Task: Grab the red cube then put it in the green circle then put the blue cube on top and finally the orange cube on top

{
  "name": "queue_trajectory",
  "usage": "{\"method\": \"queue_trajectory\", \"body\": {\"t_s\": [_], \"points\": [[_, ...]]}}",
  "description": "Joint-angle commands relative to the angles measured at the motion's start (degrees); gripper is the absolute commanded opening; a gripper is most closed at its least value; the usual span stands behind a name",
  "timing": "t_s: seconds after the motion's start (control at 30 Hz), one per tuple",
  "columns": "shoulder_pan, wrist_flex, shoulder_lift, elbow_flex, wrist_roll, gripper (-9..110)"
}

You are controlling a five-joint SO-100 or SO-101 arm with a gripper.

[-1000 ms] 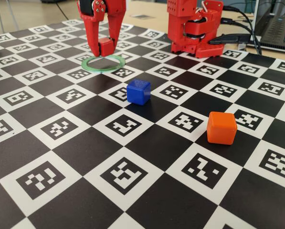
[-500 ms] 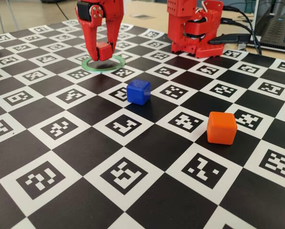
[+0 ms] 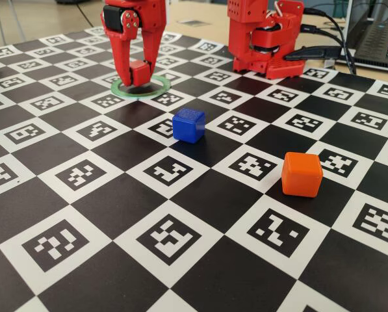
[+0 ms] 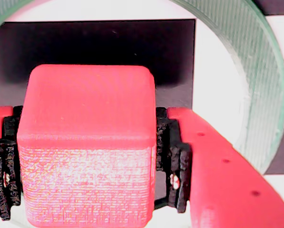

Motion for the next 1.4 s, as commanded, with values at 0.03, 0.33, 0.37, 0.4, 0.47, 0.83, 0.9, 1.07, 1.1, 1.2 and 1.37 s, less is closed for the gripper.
{"method": "queue_trajectory", "body": {"t_s": [0.03, 0.33, 0.37, 0.4, 0.47, 0.83, 0.9, 1.07, 1.1, 1.2, 1.37], "points": [[0.97, -0.7, 1.23, -1.41, -0.35, 2], [1.76, -0.79, 1.14, -0.79, -0.88, 2], [1.76, -0.88, 1.14, -0.7, -0.88, 2], [1.85, -0.88, 1.14, -0.7, -0.88, 2], [1.85, -0.88, 1.23, -0.53, -0.79, 2], [1.14, -1.32, 2.29, 0.97, -0.26, 2], [0.97, -1.41, 2.29, 1.14, -0.18, 2], [0.62, -1.85, 2.64, 1.76, 0.09, 2], [0.62, -1.93, 2.72, 1.85, 0.18, 2], [0.35, -2.02, 2.72, 2.02, 0.44, 2], [0.26, -2.29, 2.81, 2.29, 0.62, 2]]}}
